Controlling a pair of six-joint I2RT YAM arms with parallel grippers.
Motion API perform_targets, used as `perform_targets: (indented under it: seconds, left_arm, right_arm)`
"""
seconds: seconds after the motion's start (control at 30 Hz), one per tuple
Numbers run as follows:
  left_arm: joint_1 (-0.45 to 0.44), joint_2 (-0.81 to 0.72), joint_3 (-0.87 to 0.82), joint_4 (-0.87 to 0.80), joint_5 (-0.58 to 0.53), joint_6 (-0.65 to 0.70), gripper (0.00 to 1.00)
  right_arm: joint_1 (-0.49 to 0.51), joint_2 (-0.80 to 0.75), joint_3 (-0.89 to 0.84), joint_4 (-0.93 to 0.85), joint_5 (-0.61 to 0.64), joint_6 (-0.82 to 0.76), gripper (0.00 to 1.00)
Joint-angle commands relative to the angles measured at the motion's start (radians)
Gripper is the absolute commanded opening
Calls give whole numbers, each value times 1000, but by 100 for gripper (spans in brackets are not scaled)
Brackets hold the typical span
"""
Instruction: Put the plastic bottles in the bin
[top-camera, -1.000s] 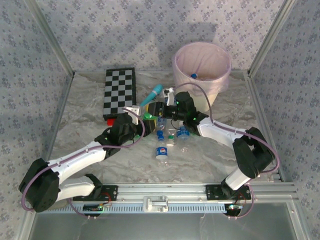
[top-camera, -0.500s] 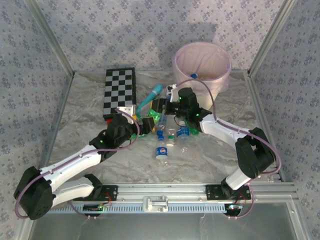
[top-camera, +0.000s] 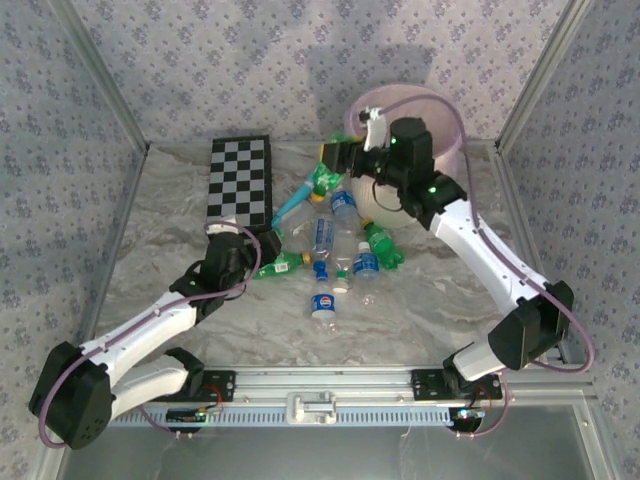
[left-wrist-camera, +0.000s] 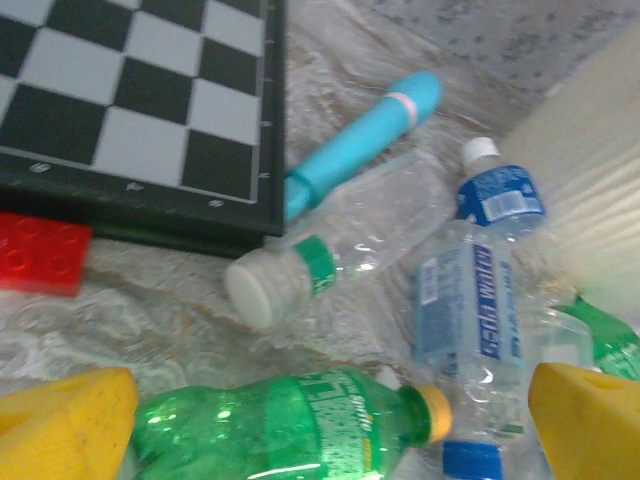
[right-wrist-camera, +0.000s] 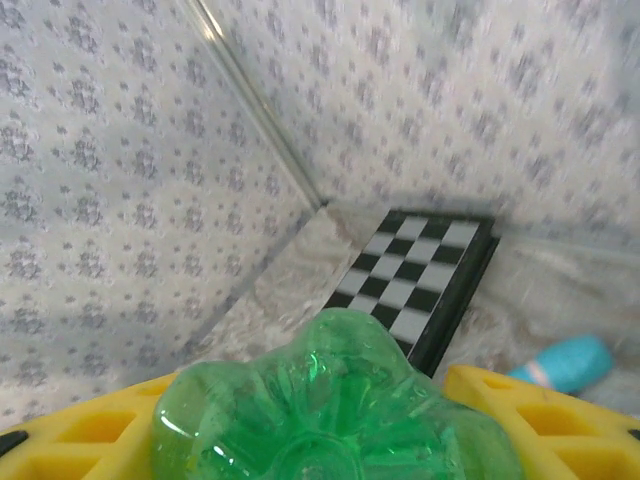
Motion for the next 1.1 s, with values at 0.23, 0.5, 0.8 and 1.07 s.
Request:
perform_targets:
  seconds: [0.23, 0.5, 0.8, 1.07]
  left_arm:
    - [10, -5, -54, -54, -55, -115, 100]
    - [11, 10, -43, -48, -43, -107, 100]
    - [11, 28, -41, -40, -24, -121, 100]
    - [11, 10, -41, -51, -24, -123, 100]
  right_arm:
    - [-121, -16, 198, -125, 197, -212, 50]
    - [-181, -21, 168, -61, 361, -277, 50]
    - [-233, 19, 98, -55, 356, -241, 51]
    - [-266, 172, 169, -138, 286, -182, 53]
